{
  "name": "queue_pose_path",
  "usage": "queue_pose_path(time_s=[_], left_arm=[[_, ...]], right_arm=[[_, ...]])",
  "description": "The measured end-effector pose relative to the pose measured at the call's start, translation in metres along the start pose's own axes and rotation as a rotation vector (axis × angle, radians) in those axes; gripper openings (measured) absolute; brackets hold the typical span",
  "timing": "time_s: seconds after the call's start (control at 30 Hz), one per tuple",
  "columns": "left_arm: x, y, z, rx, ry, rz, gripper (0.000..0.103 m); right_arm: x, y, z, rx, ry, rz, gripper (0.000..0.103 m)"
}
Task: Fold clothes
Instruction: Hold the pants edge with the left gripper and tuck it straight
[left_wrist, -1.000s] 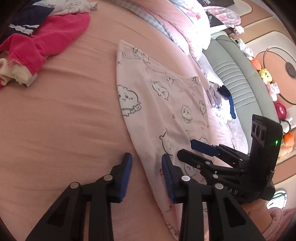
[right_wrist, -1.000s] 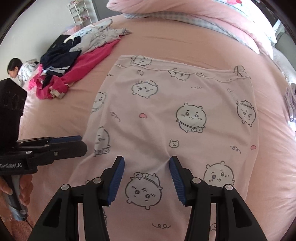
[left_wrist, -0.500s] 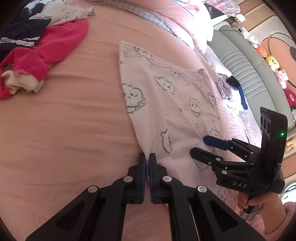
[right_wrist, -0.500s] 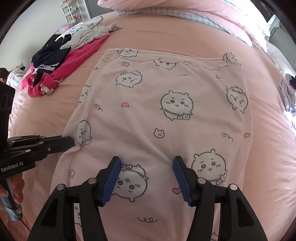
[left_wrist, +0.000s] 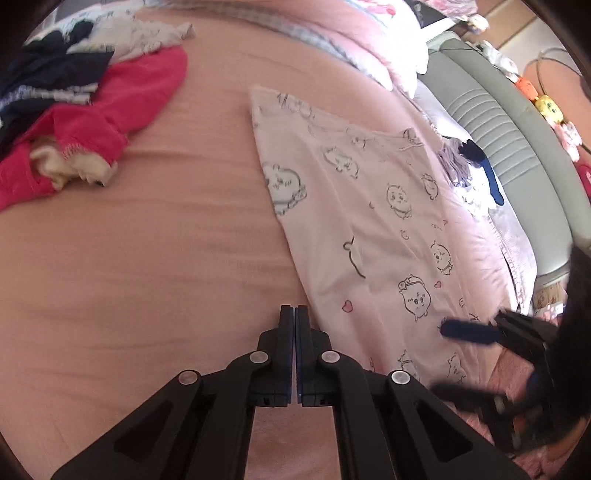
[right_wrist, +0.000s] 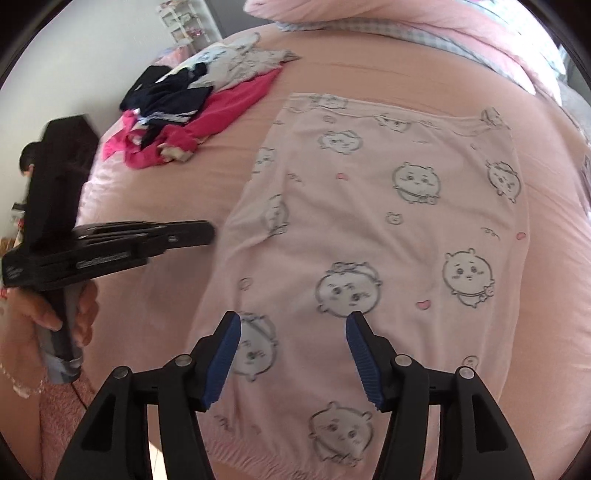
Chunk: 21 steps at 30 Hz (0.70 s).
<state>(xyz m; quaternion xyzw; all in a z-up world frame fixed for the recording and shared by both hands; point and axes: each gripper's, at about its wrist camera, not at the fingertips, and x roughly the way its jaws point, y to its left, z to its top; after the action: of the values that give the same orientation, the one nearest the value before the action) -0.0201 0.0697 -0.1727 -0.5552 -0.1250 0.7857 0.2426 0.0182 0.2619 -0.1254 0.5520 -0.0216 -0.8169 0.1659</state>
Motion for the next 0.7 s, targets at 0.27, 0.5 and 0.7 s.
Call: queue_pose_path(time_s=[0.27,0.5,0.7], left_arm=[[0.001,-0.016,-0.006,0.047,0.032,-0.014,0.0],[-0.004,-0.042,-0.033,0.166,0.081,0.058,0.0],[-0.011,-0.045,-0.049,0.184,0.104,-0.027,0.001]], right_arm=[[0.005,0.013,-0.033,-0.081,0.11,-0.118,0.061],[-0.008,-0.024,-0.053,0.054,0.111,-0.198,0.061],[-0.015,-0.027,-0.058,0.061,0.119,-0.243,0.061]])
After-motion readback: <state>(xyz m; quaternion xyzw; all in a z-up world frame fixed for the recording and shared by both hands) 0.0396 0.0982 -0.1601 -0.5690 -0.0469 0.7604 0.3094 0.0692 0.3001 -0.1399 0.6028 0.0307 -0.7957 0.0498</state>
